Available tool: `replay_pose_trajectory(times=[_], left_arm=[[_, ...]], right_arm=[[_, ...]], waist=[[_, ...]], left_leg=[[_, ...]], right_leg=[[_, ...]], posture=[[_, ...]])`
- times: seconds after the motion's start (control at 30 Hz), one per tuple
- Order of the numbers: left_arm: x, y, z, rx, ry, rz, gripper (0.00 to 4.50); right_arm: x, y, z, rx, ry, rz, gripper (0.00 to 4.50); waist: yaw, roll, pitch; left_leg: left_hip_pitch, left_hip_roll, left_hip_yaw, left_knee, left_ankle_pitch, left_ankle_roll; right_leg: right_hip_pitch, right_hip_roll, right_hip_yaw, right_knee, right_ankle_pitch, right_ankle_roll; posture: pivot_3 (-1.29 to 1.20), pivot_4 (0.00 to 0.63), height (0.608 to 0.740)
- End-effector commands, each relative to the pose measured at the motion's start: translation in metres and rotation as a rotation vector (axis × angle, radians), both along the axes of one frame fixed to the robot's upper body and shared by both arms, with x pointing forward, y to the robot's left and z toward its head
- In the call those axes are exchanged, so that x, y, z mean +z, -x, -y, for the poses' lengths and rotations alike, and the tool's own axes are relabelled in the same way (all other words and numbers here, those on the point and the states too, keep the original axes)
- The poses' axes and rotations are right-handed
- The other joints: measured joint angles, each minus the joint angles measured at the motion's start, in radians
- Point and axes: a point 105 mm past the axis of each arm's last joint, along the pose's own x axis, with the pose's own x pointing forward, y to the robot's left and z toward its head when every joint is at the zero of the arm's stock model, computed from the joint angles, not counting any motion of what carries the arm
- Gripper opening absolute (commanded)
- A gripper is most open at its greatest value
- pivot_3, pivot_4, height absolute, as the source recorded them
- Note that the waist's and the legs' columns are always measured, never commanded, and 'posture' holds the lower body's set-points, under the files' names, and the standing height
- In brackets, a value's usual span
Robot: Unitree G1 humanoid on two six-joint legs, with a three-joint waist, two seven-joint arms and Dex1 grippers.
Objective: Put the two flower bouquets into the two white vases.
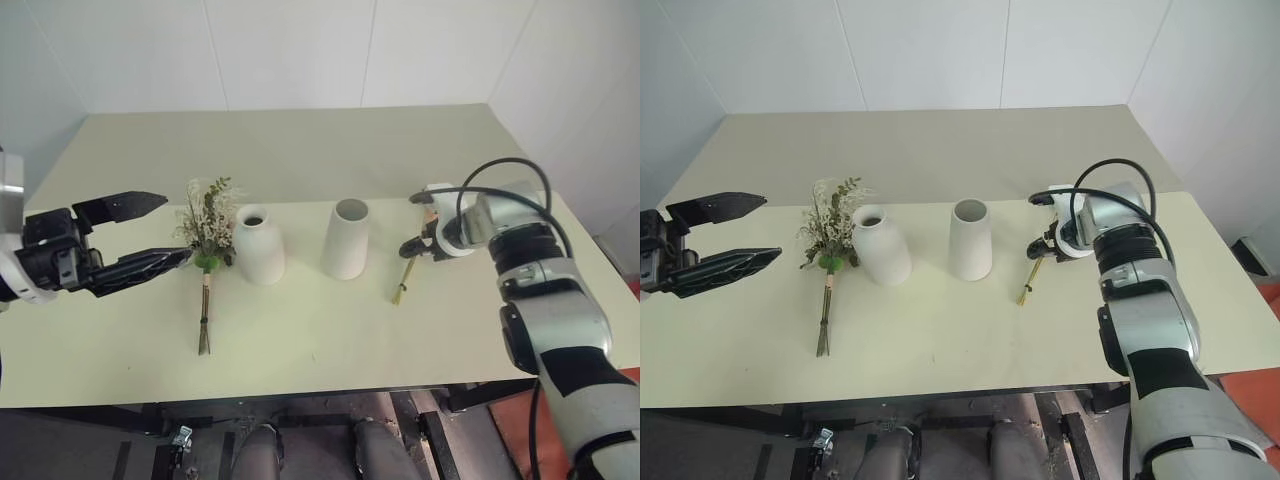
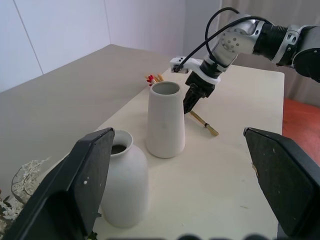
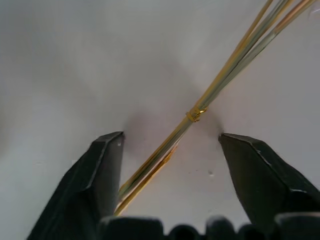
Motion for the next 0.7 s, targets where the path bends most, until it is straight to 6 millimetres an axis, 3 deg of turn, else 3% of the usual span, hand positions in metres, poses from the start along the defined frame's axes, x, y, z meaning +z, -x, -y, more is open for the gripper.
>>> replay_pose_trajectory(times=[0.03, 0.27, 0.4, 0.53, 0.6, 0.7], left_arm=[[0.008, 0.006, 0.003, -0.020, -0.021, 0.045, 4.50], [0.007, 0.007, 0.005, -0.032, -0.032, 0.038, 4.50], [0.007, 0.007, 0.005, -0.023, -0.024, 0.042, 4.50], [0.005, 0.009, 0.003, -0.013, -0.010, 0.033, 4.50], [0.004, 0.010, 0.001, -0.006, -0.009, 0.025, 4.50], [0.003, 0.009, 0.001, -0.003, -0.011, 0.017, 4.50]], right_arm=[[0.008, -0.009, 0.002, -0.016, 0.014, 0.054, 2.56], [0.009, -0.020, 0.012, -0.082, 0.041, 0.138, 0.12], [0.033, -0.035, 0.030, -0.174, -0.004, 0.346, 0.05], [0.087, -0.045, 0.044, -0.237, -0.230, 0.691, 0.05], [0.122, -0.042, 0.039, -0.183, -0.370, 0.851, 0.05], [0.169, -0.022, 0.012, 0.023, -0.572, 1.041, 0.05]], waist=[[-0.001, 0.000, 0.000], [-0.004, 0.000, 0.000], [-0.003, 0.000, 0.000], [0.000, 0.000, 0.000], [0.000, 0.000, 0.000], [-0.007, 0.000, 0.000]], left_leg=[[0.000, 0.000, 0.000, 0.000, 0.000, 0.000], [0.001, 0.000, 0.000, 0.000, 0.000, 0.000], [0.001, 0.000, 0.000, 0.000, 0.000, 0.000], [0.000, 0.000, 0.000, 0.000, 0.000, 0.000], [0.000, 0.000, 0.000, -0.001, 0.000, 0.000], [0.000, 0.001, 0.000, -0.001, 0.000, 0.000]], right_leg=[[0.000, 0.000, 0.000, 0.000, 0.000, 0.000], [0.001, 0.000, 0.000, 0.000, 0.000, 0.000], [0.000, 0.000, 0.000, 0.000, 0.000, 0.000], [0.000, 0.000, 0.000, -0.001, 0.000, 0.000], [0.000, 0.000, 0.000, -0.001, 0.000, 0.000], [0.000, 0.001, 0.001, 0.000, 0.000, 0.001]], posture=[[0.00, 0.150, 0.740], [0.00, 0.150, 0.740], [0.00, 0.150, 0.740], [0.00, 0.150, 0.740], [0.00, 0.150, 0.740], [0.00, 0.150, 0.740]])
